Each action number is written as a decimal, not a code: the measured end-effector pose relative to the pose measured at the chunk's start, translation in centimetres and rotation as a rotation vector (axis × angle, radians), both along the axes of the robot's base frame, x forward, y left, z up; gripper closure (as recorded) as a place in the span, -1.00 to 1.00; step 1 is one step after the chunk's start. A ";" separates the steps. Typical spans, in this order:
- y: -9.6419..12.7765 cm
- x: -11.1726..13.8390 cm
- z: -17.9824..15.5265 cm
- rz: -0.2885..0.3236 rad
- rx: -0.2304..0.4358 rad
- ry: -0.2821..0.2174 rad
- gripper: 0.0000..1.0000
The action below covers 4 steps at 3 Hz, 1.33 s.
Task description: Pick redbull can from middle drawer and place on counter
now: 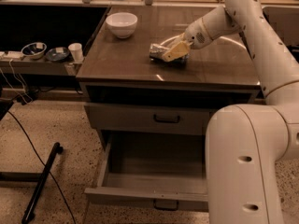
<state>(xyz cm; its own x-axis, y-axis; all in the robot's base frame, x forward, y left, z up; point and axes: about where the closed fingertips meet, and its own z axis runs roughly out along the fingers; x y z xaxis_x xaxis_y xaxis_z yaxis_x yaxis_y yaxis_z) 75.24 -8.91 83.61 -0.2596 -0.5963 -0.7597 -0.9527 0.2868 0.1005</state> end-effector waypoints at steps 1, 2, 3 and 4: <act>0.0 0.0 0.5 0.000 0.000 0.000 -0.87; 0.0 0.0 0.5 0.000 0.000 0.000 -1.00; -2.3 0.0 2.9 -0.034 -0.074 -0.087 -1.00; -8.1 -1.0 5.3 -0.103 -0.155 -0.223 -1.00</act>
Offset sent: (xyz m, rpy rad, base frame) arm 0.0000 0.0000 0.0050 0.0000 0.0000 0.0000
